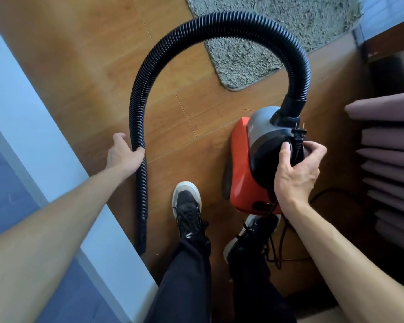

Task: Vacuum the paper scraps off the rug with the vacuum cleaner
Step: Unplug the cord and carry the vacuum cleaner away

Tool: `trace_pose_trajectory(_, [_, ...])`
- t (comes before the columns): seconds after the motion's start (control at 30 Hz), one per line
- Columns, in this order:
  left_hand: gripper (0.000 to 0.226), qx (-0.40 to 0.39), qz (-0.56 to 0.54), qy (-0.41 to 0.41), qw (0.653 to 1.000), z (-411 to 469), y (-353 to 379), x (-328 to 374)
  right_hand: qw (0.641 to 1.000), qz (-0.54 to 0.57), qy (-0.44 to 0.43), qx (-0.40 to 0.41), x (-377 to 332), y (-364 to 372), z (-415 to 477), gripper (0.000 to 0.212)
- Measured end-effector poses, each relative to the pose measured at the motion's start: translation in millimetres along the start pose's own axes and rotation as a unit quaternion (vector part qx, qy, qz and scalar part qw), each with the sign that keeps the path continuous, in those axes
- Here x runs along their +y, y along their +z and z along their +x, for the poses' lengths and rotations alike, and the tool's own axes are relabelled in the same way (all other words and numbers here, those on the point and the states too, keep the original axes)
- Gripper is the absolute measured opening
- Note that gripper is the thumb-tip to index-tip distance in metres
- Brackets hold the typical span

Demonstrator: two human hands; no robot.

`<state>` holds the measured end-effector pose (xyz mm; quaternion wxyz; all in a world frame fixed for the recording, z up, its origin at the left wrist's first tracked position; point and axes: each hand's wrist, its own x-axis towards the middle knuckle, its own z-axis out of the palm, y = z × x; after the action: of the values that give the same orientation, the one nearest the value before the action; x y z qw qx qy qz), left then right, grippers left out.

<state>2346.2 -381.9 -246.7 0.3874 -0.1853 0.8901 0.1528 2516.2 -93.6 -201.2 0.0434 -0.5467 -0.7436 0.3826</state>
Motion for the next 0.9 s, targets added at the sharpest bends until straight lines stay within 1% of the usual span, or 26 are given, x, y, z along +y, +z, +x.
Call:
trace_pose_trajectory(0.1, [0.074,0.004,-0.017,0.002,1.0,22,0,10,1.0,-0.007,0.004,0.02,0,5,1,0.039])
trace_pose_trajectory(0.2, [0.075,-0.021,-0.011,0.052,0.998,36,2,19,1.0,-0.005,0.014,0.022,-3,10,1,0.038])
trace_pose_trajectory(0.3, [0.076,-0.021,-0.006,0.06,0.998,43,6,19,1.0,0.007,0.012,0.017,-3,11,1,0.035])
trace_pose_trajectory(0.33, [0.071,-0.012,0.008,0.057,0.998,44,8,18,1.0,0.011,0.008,0.013,-3,10,0,0.033])
trace_pose_trajectory(0.4, [0.05,0.012,0.032,0.055,0.998,43,11,17,1.0,0.016,0.0,0.008,0,6,-2,0.03])
trace_pose_trajectory(0.47, [0.035,0.027,0.02,0.061,0.998,40,14,18,1.0,0.028,0.001,-0.006,4,3,-3,0.028])
trace_pose_trajectory(0.6, [0.036,0.012,-0.043,0.081,0.996,27,18,14,0.995,0.078,0.031,-0.047,10,-2,-7,0.023])
trace_pose_trajectory(0.7, [0.036,-0.007,-0.112,0.093,0.989,14,22,18,0.995,0.083,0.029,-0.055,9,-6,-10,0.025])
trace_pose_trajectory(0.77, [0.035,-0.015,-0.13,0.106,0.986,7,24,22,0.995,0.078,0.027,-0.055,10,-6,-10,0.025])
trace_pose_trajectory(0.9, [0.035,0.01,-0.174,0.115,0.978,-5,26,28,0.996,0.067,0.025,-0.049,8,-4,-5,0.025])
